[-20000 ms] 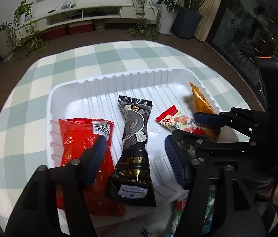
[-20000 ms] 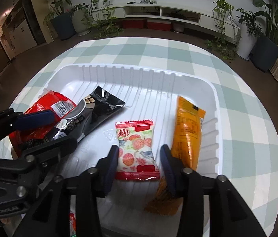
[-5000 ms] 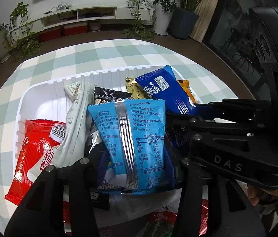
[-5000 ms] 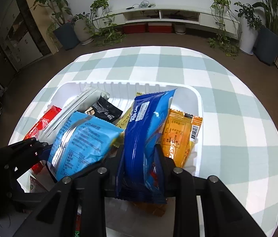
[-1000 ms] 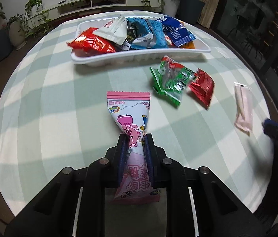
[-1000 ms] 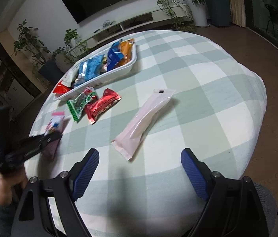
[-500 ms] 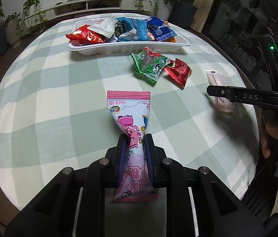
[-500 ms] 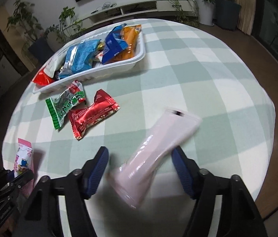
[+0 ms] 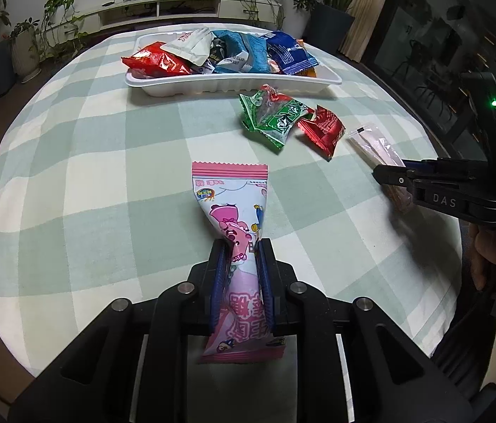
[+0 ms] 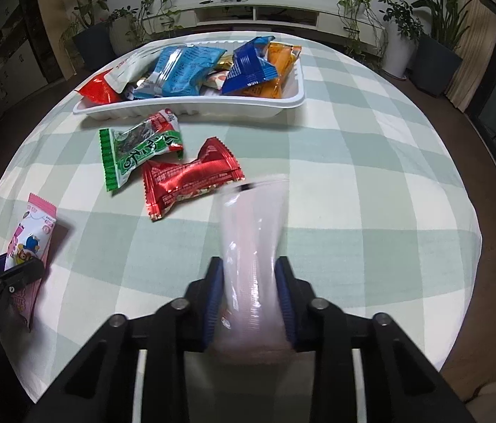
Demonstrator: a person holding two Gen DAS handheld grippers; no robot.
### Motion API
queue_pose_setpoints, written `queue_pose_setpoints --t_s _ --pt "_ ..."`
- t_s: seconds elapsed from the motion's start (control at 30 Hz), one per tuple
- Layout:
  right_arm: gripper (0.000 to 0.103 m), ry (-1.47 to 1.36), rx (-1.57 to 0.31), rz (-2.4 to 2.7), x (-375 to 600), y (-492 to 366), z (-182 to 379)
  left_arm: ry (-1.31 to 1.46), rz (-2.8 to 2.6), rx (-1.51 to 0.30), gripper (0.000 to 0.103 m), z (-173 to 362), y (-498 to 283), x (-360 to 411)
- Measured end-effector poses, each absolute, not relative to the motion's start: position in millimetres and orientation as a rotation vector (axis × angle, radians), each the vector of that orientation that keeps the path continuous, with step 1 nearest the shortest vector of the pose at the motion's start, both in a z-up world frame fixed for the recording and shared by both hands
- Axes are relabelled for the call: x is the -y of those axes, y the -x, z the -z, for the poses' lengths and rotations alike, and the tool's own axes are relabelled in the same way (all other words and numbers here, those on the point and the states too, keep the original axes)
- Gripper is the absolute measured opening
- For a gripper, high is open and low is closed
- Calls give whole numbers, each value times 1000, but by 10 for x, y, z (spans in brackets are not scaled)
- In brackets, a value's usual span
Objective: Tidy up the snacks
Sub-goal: 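Carry the pink candy packet and pale pink stick with both grippers over the tray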
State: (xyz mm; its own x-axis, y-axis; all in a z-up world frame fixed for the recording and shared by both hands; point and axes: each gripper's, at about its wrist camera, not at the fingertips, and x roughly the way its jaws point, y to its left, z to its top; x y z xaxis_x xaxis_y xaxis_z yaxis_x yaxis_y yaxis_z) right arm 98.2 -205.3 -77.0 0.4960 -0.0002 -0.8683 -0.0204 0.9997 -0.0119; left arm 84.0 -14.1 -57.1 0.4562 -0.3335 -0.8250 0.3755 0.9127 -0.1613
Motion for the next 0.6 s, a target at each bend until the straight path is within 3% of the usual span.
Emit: queue_pose_setpoints --t_s 0.6 --pt "22 -257 -914 -52 2547 -790 364 75 438 -956 15 277 -991 -116"
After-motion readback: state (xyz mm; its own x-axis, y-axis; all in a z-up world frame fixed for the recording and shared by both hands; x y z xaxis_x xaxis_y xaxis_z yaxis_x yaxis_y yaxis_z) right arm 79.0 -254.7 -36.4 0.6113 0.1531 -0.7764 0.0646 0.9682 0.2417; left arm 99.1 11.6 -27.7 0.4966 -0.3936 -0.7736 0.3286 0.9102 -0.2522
